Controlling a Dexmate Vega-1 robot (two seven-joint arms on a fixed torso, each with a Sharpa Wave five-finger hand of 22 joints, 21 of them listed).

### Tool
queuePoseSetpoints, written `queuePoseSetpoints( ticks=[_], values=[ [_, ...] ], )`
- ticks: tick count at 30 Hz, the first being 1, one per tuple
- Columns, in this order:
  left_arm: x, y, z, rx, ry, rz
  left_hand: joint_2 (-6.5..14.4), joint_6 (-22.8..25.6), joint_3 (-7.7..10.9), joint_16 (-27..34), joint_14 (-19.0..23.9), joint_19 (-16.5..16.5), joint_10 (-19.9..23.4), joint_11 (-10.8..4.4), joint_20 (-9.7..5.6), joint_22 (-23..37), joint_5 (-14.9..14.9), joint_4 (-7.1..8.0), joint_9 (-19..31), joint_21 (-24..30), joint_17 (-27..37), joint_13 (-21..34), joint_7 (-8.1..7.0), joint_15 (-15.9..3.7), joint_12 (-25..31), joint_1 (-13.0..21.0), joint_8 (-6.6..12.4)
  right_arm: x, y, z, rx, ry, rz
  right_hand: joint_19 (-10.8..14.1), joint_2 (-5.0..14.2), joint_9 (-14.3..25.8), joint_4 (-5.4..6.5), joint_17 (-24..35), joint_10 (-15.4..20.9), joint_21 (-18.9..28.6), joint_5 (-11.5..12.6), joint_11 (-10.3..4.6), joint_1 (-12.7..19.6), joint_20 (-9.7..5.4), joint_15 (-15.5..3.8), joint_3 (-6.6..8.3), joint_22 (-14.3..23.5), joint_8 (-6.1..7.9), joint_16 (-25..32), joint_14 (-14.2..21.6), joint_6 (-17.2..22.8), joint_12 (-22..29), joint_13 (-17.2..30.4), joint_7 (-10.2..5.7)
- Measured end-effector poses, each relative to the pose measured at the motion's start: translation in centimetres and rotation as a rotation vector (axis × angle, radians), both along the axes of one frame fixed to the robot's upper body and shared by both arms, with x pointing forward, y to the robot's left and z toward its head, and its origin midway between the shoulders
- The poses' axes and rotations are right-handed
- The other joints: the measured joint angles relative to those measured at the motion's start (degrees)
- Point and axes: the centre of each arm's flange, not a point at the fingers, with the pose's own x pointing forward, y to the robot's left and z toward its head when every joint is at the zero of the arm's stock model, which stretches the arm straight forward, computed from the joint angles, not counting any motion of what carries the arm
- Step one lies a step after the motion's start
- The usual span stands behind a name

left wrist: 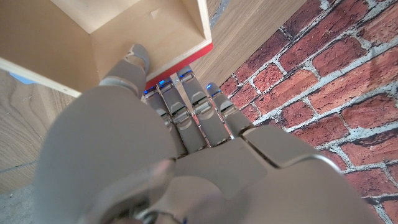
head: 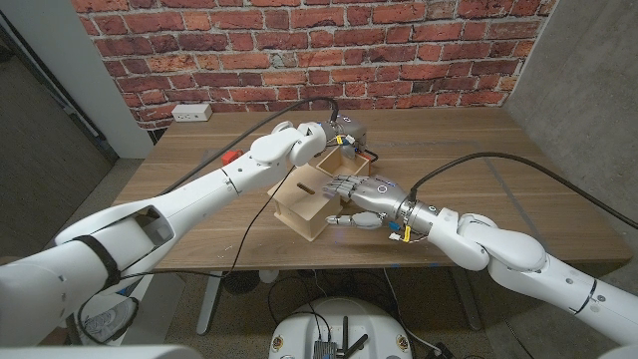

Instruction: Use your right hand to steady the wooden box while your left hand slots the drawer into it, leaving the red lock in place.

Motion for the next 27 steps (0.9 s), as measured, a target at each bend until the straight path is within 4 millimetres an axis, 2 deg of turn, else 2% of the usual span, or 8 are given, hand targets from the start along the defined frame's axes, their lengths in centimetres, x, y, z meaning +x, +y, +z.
queuePoseSetpoints(
  ticks=[27],
  values=[
    [0.4,0.5,-0.6,-0.003,-0.001,-0.013,0.14,-0.08,-0.25,0.08,0.0,0.01,0.0,0.0,0.01,0.0,0.26,0.08,0.0,0.0,0.02,-0.04,0.08,-0.01,-0.04,0.32,0.01,0.4,1.9,-0.1,-0.024,0.04,0.022,0.0,0.0,0.0,0.0,0.0,0.0,0.0,0.0,0.0,0.0,0.0,0.0,0.0,0.01,0.0,0.0,0.0,0.0,0.0,0.0,0.0]
  ],
)
